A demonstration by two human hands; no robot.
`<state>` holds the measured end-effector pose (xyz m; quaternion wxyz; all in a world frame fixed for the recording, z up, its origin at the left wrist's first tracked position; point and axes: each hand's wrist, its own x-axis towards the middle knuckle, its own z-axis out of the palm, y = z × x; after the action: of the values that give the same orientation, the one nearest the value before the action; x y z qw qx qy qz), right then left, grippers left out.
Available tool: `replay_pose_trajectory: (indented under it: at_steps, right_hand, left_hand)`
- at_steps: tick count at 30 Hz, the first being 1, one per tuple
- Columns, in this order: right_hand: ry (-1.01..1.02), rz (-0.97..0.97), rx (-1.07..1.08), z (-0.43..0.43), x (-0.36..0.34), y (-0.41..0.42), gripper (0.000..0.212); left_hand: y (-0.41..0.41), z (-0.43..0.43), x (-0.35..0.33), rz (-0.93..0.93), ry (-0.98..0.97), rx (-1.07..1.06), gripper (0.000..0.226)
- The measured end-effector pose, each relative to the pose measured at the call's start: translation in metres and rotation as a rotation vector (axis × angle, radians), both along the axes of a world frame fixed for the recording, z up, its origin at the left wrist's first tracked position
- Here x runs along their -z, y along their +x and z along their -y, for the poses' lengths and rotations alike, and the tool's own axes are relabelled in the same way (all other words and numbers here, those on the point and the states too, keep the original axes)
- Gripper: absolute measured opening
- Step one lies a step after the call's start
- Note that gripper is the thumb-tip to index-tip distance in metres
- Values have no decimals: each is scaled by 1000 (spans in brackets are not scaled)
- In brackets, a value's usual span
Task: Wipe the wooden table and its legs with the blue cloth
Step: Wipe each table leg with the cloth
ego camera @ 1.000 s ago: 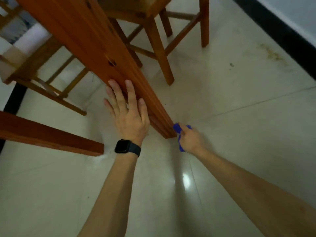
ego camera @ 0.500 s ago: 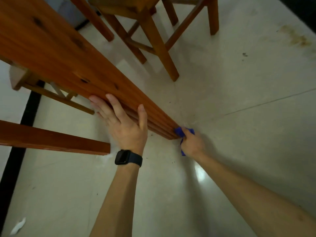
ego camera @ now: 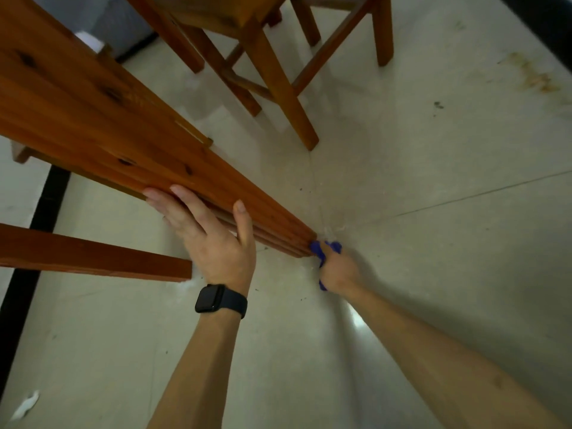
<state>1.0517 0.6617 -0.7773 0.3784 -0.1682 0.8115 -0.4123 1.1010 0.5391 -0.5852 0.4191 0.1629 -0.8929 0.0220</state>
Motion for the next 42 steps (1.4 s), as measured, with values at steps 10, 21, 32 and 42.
replay_pose_trajectory:
  at_steps: [10, 21, 32, 42]
  right_hand:
    - [-298, -379, 338, 39, -43, -2, 38]
    - [-13, -167, -2, 4, -96, -7, 38]
    - [-639, -944, 303, -20, -177, 45, 46]
    - [-363, -1419, -97, 6, -234, 17, 56]
  left_hand:
    - [0, -1, -2, 6, 17, -19, 91]
    - [12, -3, -6, 49, 101, -7, 89]
    - [37, 29, -10, 61, 560, 172, 52]
    - [35, 41, -15, -85, 732, 255, 54]
